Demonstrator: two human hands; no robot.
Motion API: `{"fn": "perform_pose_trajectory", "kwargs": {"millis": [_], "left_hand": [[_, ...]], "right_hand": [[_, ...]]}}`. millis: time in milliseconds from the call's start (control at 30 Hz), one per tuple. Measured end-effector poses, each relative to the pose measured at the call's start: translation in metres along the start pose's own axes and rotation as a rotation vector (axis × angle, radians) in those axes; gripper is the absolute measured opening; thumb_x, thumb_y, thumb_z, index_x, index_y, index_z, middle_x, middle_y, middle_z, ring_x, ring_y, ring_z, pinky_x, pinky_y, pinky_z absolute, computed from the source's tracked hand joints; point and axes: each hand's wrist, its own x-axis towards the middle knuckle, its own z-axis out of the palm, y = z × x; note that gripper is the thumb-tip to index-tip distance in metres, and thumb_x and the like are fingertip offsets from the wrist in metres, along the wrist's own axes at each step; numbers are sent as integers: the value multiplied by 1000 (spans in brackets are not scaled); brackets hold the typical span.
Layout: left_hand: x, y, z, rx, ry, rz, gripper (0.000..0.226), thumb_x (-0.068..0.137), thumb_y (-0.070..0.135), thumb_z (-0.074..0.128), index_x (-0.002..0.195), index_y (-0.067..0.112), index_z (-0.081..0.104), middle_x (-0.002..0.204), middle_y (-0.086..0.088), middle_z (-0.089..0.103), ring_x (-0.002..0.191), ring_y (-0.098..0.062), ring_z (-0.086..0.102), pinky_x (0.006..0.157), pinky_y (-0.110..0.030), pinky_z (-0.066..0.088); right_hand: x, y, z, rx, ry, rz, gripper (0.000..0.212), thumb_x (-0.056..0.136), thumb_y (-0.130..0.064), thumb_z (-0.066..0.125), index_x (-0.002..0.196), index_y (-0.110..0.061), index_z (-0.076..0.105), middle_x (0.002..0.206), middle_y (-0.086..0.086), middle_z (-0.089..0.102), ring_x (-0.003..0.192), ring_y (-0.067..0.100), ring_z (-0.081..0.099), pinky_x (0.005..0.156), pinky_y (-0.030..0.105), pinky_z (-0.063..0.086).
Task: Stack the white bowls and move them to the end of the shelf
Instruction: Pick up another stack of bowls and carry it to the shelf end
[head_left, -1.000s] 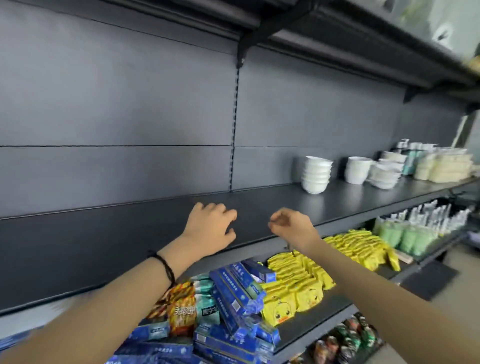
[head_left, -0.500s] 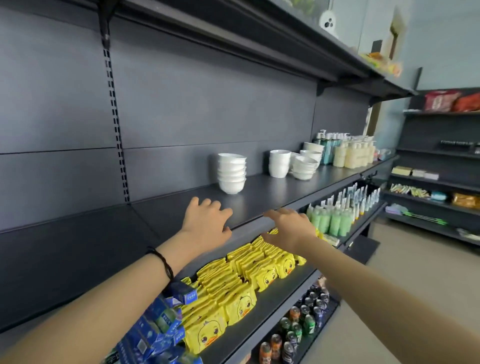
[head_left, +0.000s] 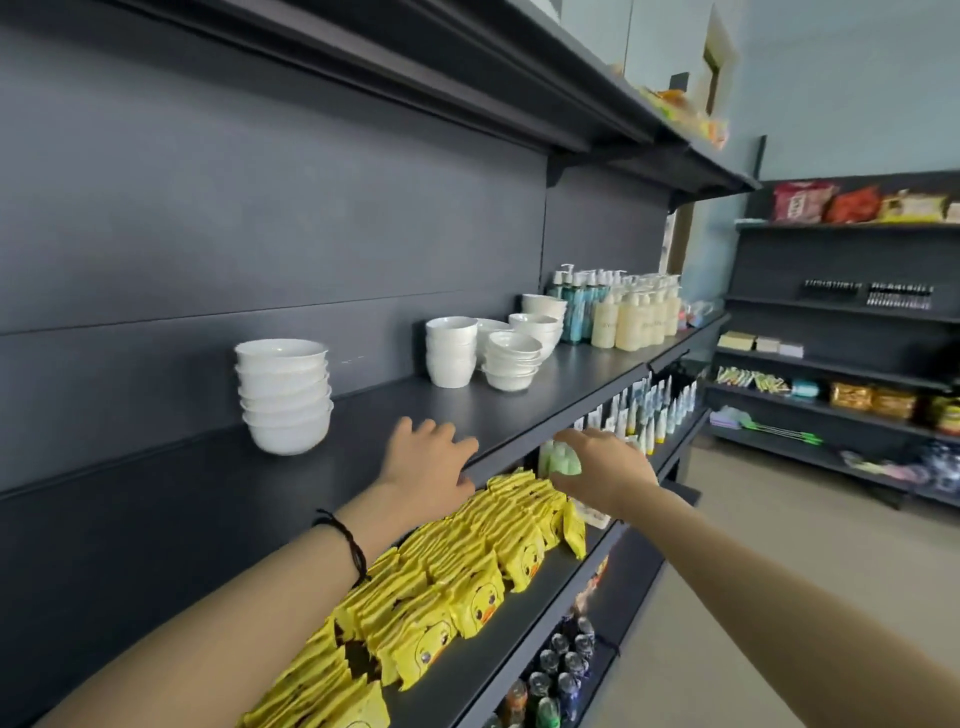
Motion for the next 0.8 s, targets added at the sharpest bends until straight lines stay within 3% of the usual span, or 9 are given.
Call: {"fn": "perform_pose_trajectory", "kwargs": {"millis": [333, 567, 700, 800], "left_hand": [[194, 96, 55, -75, 59, -15, 38, 89, 38, 46, 123, 25, 54, 118, -4, 57, 110, -27, 53, 87, -37, 33], [307, 155, 85, -146, 127, -90, 48, 84, 47, 37, 125, 28, 54, 115, -1, 60, 106, -27, 57, 87, -38, 36], [370, 173, 107, -122, 126, -128, 49, 77, 48, 36, 109, 24, 64, 98, -2, 65, 92, -29, 62, 78, -38, 38], [420, 179, 120, -103, 144, -147, 48, 77, 47, 36, 108, 23, 64, 96, -3, 65, 92, -28, 62, 78, -37, 39]], "right_hand": [[142, 164, 18, 15, 30, -65, 57, 95, -46, 50, 147, -29, 37, 134, 2, 55, 126, 26, 50, 103, 40, 39], [242, 275, 22, 56, 72, -95, 49, 98, -38, 47, 146, -29, 40, 133, 5, 56, 114, 26, 57, 88, 35, 46], [289, 314, 50, 95, 33, -145, 49, 98, -40, 47, 145, -29, 40, 139, 2, 54, 123, 26, 52, 102, 39, 42], [335, 338, 63, 121, 45, -190, 53, 97, -39, 48, 148, -29, 37, 142, 1, 51, 122, 24, 53, 99, 38, 43]]}}
